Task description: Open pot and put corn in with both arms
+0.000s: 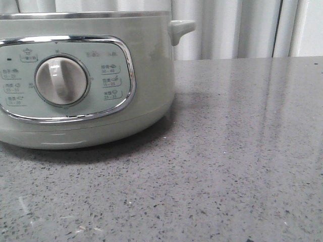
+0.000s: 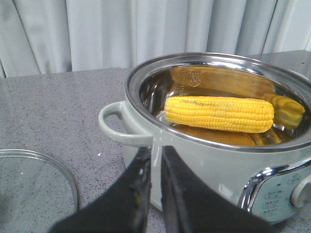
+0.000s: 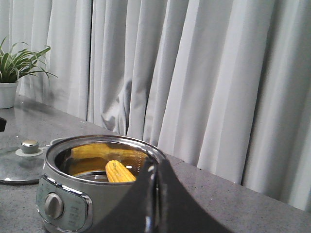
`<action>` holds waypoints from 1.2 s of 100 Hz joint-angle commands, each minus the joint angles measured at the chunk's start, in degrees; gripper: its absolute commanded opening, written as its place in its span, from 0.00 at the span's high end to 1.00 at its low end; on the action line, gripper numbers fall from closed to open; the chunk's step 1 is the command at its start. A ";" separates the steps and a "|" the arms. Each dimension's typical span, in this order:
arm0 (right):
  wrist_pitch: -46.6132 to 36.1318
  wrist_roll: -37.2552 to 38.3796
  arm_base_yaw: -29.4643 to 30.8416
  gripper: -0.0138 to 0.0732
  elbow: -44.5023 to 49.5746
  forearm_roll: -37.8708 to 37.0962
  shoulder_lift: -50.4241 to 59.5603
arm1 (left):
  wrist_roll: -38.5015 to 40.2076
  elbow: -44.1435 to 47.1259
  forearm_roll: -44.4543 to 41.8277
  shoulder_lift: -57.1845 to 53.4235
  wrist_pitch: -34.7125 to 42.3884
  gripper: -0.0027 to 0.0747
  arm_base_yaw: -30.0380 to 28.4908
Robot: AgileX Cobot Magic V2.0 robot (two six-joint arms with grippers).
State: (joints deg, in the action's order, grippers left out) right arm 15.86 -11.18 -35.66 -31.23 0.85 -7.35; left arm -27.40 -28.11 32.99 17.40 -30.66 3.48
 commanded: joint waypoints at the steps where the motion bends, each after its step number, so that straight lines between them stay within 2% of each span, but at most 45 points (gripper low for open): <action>1: -4.92 -0.57 -0.02 0.90 -1.12 -0.41 -0.71 | 0.20 -1.47 1.46 0.42 3.69 0.99 0.43; 12: -4.92 -0.57 -0.02 0.90 -1.12 -0.41 -0.71 | 0.20 -0.99 1.46 0.42 3.69 0.99 0.31; 19: -4.92 -0.57 -0.02 0.90 -1.12 -0.41 -0.71 | 0.20 0.07 -1.62 -0.03 4.07 0.99 0.32; 24: -4.92 -0.57 -0.02 0.90 -1.12 -0.41 -0.71 | 0.31 1.74 -8.41 -0.87 7.27 0.99 0.09; 34: -4.92 -0.57 -0.02 0.90 -1.12 -0.41 -0.71 | 0.40 8.44 -16.08 -4.06 12.99 0.99 -0.94; 48: -4.92 -0.57 -0.02 0.90 -1.12 -0.41 -0.71 | 0.40 20.57 -17.34 -9.51 23.33 0.99 -3.04; 53: -4.92 -0.57 -0.02 0.90 -1.12 -0.41 -0.71 | 0.40 24.02 -17.50 -12.09 24.75 0.99 -3.37; 66: -4.92 -0.57 -0.02 0.90 -1.12 -0.41 -0.71 | 0.57 28.96 -21.34 -19.54 21.91 0.99 -3.75; 73: -4.82 -0.57 -0.02 0.90 -1.12 -0.41 -0.71 | 1.60 29.41 -23.90 -18.95 19.77 0.99 -3.75; 86: -4.95 -0.57 -0.02 0.90 -1.12 -0.41 -0.71 | 11.41 29.41 -26.93 -19.39 17.74 0.99 -3.75; 93: -4.85 -0.57 -0.02 0.90 -1.12 -0.41 -0.71 | 14.10 29.41 -26.93 -19.39 17.35 0.99 -3.75; 120: -4.95 -0.57 -0.02 0.90 -1.12 -0.41 -0.71 | 14.12 29.41 -26.71 -19.39 17.35 0.99 -3.64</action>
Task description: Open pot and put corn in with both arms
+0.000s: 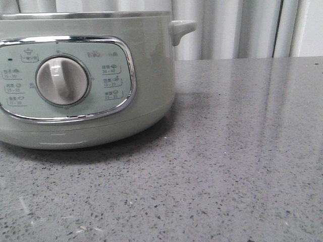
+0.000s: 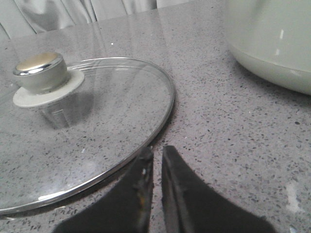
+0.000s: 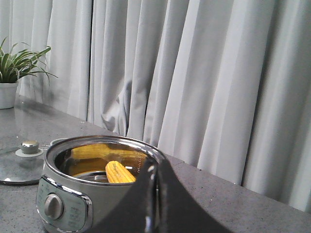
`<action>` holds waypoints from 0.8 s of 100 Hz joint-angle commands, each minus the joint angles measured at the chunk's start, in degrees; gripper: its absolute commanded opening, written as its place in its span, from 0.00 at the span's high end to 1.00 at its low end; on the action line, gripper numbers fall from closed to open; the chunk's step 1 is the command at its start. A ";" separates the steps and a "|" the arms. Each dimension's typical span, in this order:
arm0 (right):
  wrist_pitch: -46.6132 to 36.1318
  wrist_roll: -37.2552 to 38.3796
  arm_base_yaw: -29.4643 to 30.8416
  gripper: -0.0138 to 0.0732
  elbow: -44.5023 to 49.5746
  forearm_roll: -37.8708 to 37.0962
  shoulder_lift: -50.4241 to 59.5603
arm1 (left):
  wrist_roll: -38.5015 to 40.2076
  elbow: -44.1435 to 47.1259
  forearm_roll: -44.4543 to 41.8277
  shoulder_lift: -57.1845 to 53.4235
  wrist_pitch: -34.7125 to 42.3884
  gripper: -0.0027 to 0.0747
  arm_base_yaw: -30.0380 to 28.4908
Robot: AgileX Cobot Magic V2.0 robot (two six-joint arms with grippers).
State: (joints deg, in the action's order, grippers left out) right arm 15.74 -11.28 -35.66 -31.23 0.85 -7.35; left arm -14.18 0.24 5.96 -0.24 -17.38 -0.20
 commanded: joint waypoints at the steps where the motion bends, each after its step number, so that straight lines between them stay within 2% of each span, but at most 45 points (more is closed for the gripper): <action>1: -4.82 -0.46 -0.02 0.90 -1.12 -0.41 -0.71 | 0.89 1.07 0.32 -1.76 4.08 0.99 0.04; 64: -4.82 -0.46 -0.02 0.90 -0.52 -0.54 -0.67 | 0.89 1.07 0.32 -1.76 4.08 0.99 0.04; 80: -8.54 -0.46 4.41 0.90 6.03 -2.99 0.33 | 0.89 1.07 0.32 -1.76 4.08 0.99 0.04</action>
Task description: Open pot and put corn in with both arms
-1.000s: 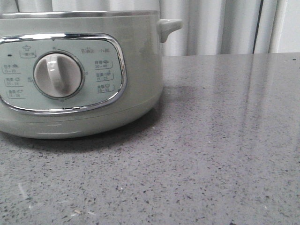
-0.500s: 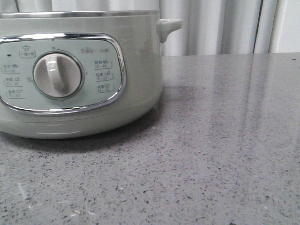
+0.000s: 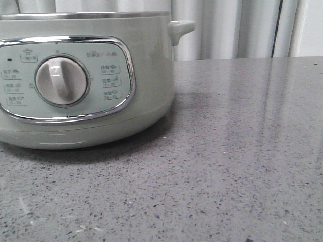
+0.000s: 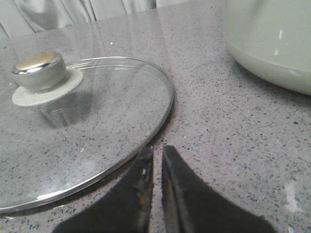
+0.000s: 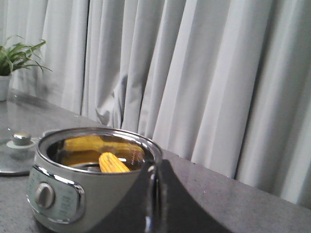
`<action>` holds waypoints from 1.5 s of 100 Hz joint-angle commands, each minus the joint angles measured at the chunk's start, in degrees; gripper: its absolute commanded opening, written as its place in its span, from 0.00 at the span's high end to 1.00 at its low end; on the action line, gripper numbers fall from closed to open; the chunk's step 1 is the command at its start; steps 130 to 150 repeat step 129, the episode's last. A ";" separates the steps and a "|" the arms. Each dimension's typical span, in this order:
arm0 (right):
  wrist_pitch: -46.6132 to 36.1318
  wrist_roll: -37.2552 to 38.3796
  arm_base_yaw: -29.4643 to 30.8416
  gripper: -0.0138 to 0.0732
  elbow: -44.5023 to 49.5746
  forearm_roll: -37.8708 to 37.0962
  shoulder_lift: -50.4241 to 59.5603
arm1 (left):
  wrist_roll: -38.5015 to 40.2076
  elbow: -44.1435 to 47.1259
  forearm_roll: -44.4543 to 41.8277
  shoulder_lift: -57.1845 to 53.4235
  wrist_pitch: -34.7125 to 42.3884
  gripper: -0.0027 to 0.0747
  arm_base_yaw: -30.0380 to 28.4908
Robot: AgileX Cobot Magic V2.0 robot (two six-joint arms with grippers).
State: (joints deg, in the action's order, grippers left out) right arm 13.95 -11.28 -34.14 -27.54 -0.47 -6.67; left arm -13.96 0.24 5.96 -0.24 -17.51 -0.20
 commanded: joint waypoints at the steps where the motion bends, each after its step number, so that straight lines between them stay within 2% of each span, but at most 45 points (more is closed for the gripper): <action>1: -6.95 -0.46 3.26 0.90 3.13 -1.67 -0.35 | 0.68 1.07 0.32 -1.76 4.21 0.99 0.04; 31: -8.39 -0.46 23.67 0.90 20.84 -1.67 -0.35 | 0.68 1.07 0.32 -1.76 4.21 0.99 0.04; 51: 0.95 -0.46 32.34 0.90 24.68 -1.67 1.70 | 0.68 1.07 0.32 -1.76 4.21 0.99 0.04; 59: 2.22 -0.46 33.11 0.90 26.11 -1.67 3.44 | 0.68 1.07 0.32 -1.76 4.21 0.99 0.04; 67: -0.50 -0.46 33.10 0.90 29.46 -1.67 5.72 | 0.68 1.07 0.32 -1.76 4.21 0.99 0.04; 74: 5.50 -0.46 33.10 0.90 28.96 -1.66 7.54 | 0.68 1.07 0.32 -1.76 4.21 0.99 0.04; 90: 1.02 -0.46 33.23 0.90 29.14 -1.66 8.56 | 0.68 1.07 0.32 -1.76 4.21 0.99 0.04; 150: 1.12 -0.46 33.23 0.90 29.14 -1.66 8.56 | 0.68 1.07 0.32 -1.76 4.21 0.99 0.04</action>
